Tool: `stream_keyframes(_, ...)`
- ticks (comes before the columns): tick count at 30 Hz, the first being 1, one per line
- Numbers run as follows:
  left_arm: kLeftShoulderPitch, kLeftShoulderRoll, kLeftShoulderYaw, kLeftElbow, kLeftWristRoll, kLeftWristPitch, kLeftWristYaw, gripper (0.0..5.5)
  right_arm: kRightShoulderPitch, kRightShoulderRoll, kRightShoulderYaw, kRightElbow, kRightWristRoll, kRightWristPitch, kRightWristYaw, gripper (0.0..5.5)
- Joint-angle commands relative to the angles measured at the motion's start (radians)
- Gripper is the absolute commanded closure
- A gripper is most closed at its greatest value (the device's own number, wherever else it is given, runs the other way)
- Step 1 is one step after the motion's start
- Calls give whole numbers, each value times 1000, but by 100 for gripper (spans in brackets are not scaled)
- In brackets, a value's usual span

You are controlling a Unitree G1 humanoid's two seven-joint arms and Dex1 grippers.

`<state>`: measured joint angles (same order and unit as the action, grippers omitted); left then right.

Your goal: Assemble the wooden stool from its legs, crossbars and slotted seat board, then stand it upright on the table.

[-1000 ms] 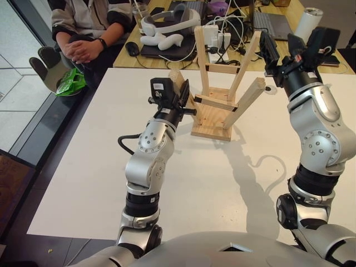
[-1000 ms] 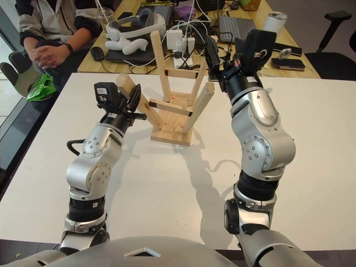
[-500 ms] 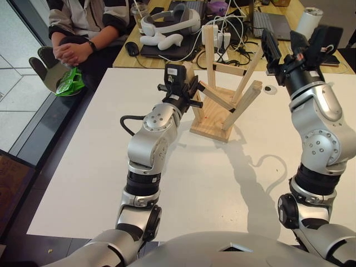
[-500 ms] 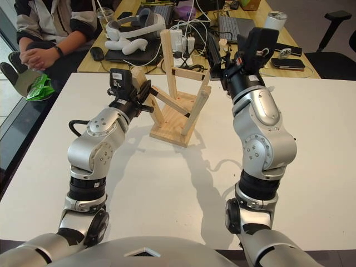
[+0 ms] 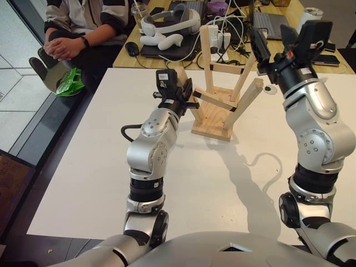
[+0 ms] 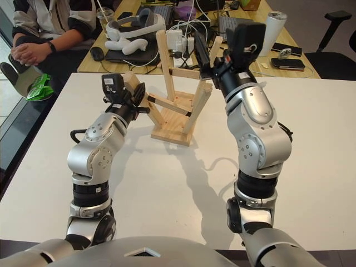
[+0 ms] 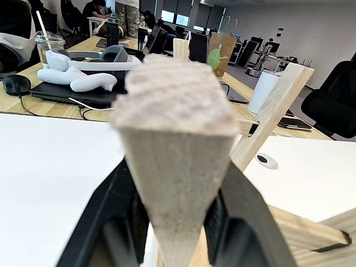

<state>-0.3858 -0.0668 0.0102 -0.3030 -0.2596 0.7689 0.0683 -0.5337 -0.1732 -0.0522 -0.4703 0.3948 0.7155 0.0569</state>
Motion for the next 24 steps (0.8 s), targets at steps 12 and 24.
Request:
stream_keyframes(12, 46, 2, -86, 8, 70, 31, 3, 448, 28, 30, 142, 32, -73, 164, -16, 166)
stream_keyframes(24, 43, -29, -53, -4, 64, 22, 6, 368, 42, 50, 145, 64, -110, 151, -6, 166)
